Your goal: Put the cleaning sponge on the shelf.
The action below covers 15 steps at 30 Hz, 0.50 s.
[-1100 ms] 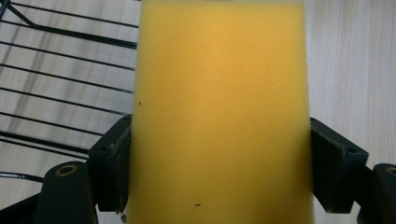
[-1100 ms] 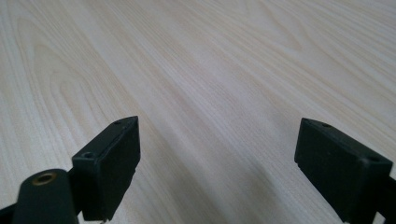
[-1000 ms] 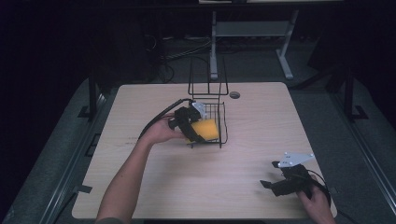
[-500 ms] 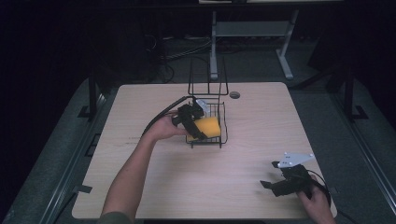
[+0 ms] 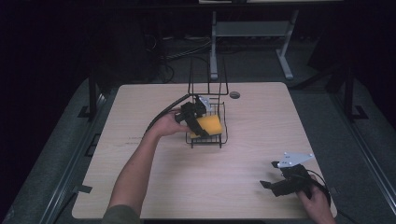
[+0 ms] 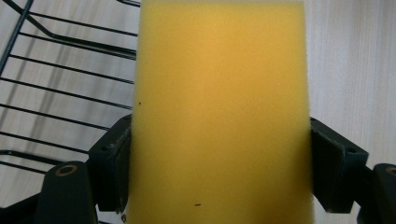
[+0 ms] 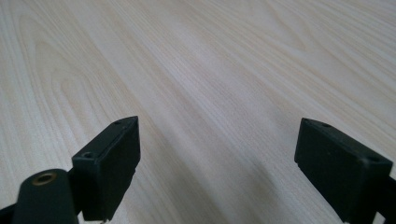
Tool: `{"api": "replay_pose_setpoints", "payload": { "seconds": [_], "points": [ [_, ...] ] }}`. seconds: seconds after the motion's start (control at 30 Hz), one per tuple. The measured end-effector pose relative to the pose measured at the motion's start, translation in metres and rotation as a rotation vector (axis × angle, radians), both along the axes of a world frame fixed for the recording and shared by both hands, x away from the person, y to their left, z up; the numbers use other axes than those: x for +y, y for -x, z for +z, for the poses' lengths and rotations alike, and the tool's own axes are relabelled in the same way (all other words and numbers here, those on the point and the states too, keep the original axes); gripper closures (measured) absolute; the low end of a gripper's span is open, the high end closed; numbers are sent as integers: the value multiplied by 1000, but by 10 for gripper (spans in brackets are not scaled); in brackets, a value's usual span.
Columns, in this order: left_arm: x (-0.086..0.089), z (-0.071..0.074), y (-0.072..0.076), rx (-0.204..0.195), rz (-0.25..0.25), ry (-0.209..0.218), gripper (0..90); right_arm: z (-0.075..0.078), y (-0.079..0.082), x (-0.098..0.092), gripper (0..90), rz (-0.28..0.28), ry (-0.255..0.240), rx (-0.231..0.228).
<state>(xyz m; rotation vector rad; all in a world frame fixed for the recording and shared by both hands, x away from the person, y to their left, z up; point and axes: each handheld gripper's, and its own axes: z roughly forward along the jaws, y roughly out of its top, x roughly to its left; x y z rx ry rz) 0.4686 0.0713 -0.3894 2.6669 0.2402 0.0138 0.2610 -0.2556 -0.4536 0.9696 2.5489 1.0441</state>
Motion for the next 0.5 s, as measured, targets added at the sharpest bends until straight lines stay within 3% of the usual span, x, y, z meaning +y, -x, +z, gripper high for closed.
{"api": "replay_pose_setpoints", "payload": {
  "seconds": [0.23,0.5],
  "points": [
    [-2,-4,-5,-7,15,29,217,0,0,0,140,5,0,4],
    [-8,-2,-11,3,3,3,216,0,-1,2,140,7,6,5]
  ]
}}
